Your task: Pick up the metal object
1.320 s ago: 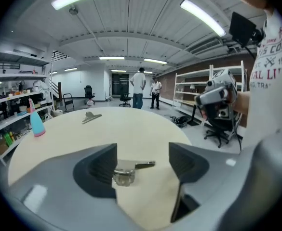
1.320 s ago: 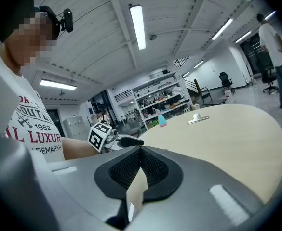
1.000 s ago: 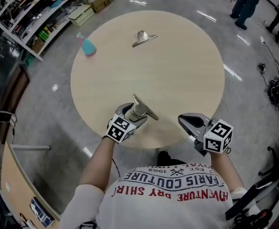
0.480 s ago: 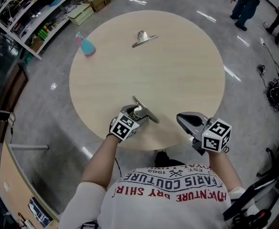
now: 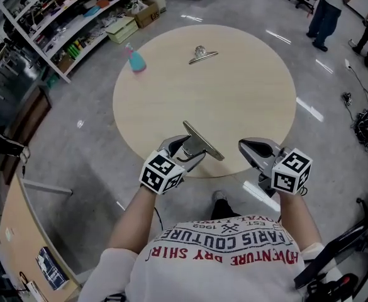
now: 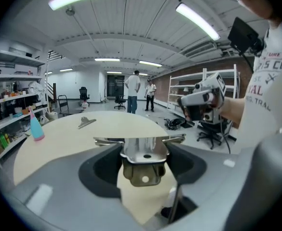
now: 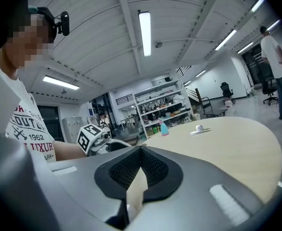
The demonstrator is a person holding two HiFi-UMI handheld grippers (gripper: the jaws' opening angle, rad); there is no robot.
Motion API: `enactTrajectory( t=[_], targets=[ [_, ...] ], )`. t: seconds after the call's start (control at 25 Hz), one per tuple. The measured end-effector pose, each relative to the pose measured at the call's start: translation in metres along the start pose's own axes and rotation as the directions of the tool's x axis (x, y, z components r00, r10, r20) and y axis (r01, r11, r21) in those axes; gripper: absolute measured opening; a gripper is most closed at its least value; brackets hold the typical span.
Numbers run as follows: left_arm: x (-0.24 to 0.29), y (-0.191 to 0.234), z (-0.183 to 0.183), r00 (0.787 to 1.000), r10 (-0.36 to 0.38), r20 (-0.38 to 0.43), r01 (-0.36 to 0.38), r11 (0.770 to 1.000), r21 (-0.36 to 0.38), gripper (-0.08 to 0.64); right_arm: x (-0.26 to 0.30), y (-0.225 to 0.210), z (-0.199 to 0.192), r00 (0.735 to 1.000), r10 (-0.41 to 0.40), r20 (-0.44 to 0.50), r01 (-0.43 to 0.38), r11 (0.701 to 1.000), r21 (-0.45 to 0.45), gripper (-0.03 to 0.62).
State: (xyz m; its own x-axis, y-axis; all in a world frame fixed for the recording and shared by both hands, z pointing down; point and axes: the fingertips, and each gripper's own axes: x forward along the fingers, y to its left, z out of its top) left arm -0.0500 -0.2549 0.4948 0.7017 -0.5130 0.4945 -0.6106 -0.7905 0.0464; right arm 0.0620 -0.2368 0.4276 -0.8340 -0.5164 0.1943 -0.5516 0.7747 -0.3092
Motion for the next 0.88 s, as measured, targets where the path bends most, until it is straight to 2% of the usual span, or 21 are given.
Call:
enactTrajectory(
  t=[0.16, 0.32, 0.6, 0.68, 0.84, 0.88],
  targets=[
    [-0.076, -0.039, 0.02, 0.996, 0.06, 0.064, -0.058, 0.998, -0.024, 0.284, -0.019, 0.063, 0.002, 1.0, -0.009, 0.015, 0.01, 0.997, -0.081, 0.002],
    [-0.129, -0.074, 0.036, 0.989, 0.077, 0.126, -0.073, 0.997, -0.034, 0.284, -0.037, 0.105, 0.004, 1.0, 0.001, 0.022, 0.002, 0.991, -0.137, 0.002],
    [-0.203, -0.123, 0.022, 0.977, 0.081, 0.197, -0.078, 0.997, -0.02, 0.284, -0.056, 0.174, -0.009, 0.999, 0.004, 0.033, 0.001, 0.984, -0.176, 0.002],
    [-0.206, -0.121, 0.019, 0.975, 0.078, 0.207, -0.075, 0.997, -0.021, 0.284, -0.054, 0.179, -0.012, 0.999, 0.002, 0.032, 0.004, 0.984, -0.18, 0.002],
    [-0.171, -0.092, 0.039, 0.974, 0.074, 0.215, -0.073, 0.997, -0.015, 0.284, -0.035, 0.137, -0.001, 1.0, 0.015, 0.023, -0.011, 0.984, -0.177, 0.0],
    [-0.173, -0.095, 0.041, 0.973, 0.072, 0.217, -0.071, 0.997, -0.014, 0.284, -0.038, 0.141, 0.0, 1.0, 0.017, 0.022, -0.013, 0.984, -0.176, 0.002]
  ],
)
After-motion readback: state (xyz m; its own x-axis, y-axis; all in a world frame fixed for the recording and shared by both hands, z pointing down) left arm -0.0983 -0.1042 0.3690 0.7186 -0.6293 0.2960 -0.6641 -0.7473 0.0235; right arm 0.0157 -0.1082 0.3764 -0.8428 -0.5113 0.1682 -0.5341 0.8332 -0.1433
